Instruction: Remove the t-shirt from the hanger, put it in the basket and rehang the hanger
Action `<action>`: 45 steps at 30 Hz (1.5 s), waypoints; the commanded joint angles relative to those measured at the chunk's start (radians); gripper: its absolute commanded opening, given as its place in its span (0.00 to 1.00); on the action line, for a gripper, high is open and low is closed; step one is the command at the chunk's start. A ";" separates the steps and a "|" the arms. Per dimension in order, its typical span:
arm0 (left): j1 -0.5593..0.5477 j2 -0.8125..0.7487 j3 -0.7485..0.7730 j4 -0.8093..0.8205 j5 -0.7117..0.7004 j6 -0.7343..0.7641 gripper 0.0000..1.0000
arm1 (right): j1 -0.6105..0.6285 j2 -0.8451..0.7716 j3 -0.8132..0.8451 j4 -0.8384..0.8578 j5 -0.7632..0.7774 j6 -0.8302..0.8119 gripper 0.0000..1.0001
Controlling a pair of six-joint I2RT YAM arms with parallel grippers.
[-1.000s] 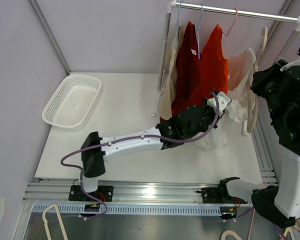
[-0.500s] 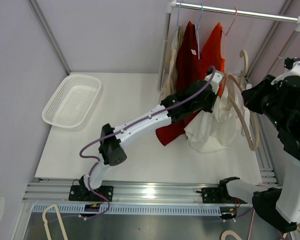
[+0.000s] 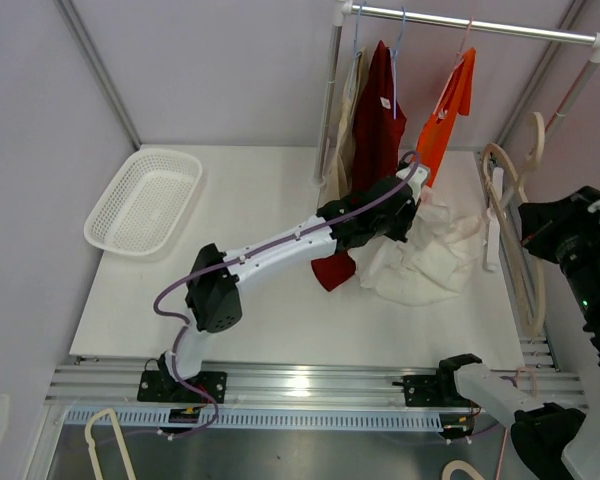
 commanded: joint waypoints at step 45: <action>0.607 -0.635 0.100 0.547 -0.042 0.329 0.01 | -0.274 0.613 0.045 0.797 0.009 -0.158 0.00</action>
